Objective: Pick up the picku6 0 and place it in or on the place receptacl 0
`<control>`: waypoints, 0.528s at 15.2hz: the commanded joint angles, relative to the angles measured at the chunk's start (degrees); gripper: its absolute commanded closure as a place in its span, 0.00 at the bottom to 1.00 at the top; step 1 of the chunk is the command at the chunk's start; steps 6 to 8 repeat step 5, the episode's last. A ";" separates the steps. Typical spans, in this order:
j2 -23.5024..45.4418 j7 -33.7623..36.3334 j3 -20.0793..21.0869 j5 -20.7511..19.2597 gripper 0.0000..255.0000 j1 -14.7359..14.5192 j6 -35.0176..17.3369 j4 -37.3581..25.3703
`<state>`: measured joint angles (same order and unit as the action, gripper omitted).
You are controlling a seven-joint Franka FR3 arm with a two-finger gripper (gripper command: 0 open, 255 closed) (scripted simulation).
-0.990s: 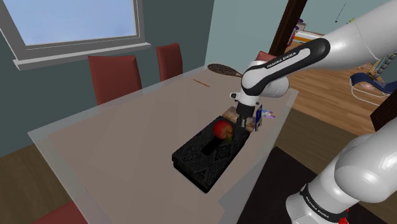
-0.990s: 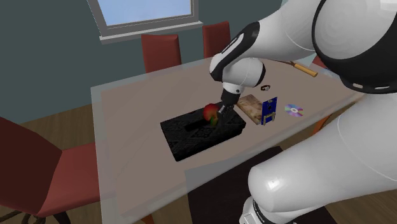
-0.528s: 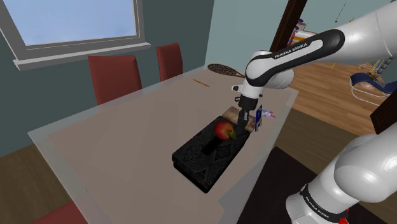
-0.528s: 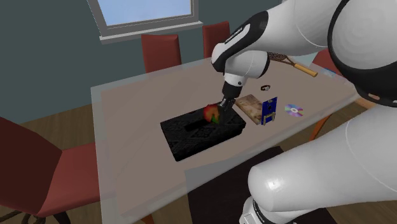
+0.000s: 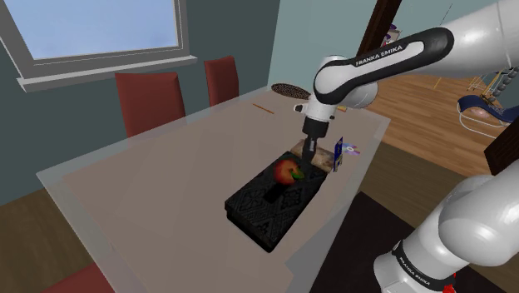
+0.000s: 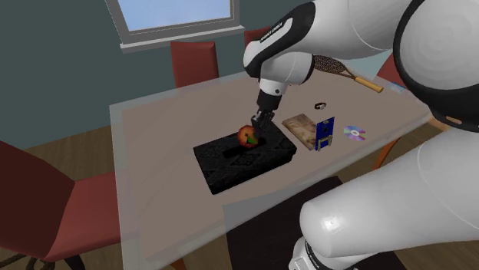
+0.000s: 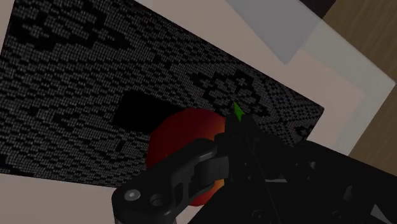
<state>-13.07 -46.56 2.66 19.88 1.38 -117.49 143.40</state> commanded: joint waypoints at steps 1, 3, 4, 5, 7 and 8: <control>2.11 0.28 0.51 0.60 1.00 -0.46 -1.66 -0.62; 3.18 -0.25 0.57 0.93 1.00 -0.55 -3.28 0.00; 3.73 -0.52 0.60 1.10 1.00 -0.60 -4.10 0.29; 4.30 -0.79 0.62 1.28 1.00 -0.64 -4.91 0.56; 4.30 -0.79 0.62 1.28 1.00 -0.64 -4.91 0.56; 4.30 -0.79 0.62 1.28 1.00 -0.64 -4.91 0.56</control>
